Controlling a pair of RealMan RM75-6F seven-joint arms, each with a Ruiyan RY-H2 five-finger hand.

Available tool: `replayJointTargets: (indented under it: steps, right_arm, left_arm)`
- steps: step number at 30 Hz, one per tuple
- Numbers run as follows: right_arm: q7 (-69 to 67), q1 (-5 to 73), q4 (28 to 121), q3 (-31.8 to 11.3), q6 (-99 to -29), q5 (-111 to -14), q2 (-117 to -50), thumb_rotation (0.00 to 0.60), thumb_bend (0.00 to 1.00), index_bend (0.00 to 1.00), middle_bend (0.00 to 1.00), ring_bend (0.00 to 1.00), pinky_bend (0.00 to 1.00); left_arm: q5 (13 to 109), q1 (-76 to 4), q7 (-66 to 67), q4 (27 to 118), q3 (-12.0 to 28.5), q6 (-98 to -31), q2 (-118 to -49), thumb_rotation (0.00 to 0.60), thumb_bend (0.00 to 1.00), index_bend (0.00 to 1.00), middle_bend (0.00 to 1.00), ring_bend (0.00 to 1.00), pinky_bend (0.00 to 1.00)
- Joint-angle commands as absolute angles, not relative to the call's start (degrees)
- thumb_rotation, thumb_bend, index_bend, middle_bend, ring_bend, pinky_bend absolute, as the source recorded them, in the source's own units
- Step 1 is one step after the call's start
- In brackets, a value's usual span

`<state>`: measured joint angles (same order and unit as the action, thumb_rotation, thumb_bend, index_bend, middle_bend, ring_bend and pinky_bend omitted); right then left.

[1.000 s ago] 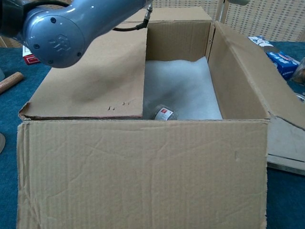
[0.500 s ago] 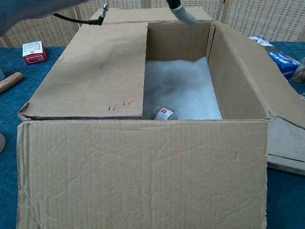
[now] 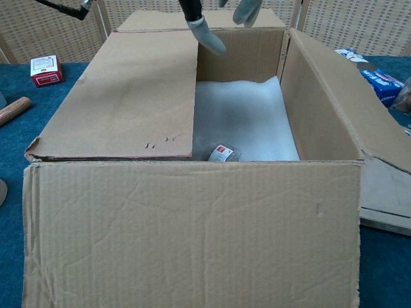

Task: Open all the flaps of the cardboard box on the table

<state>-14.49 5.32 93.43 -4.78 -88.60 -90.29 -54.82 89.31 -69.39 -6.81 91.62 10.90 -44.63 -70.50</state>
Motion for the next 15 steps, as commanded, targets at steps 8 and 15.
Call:
replayJointTargets:
  steps: [8, 15]
  right_arm:
    - [-15.1, 5.2, 93.5, -4.8, -88.9, -90.4, -54.6, 0.600, 0.00, 0.00, 0.00, 0.00, 0.12]
    - [-15.4, 5.2, 93.4, -4.7, -89.0, -90.7, -54.5, 0.600, 0.00, 0.00, 0.00, 0.00, 0.12]
  left_arm:
    - [83.2, -70.5, -2.1, 94.6, 11.1, -39.7, -71.5, 0.600, 0.23, 0.65, 0.54, 0.41, 0.50]
    - [75.9, -72.6, 3.1, 95.1, 11.7, -35.0, -72.6, 0.600, 0.17, 0.67, 0.57, 0.42, 0.52]
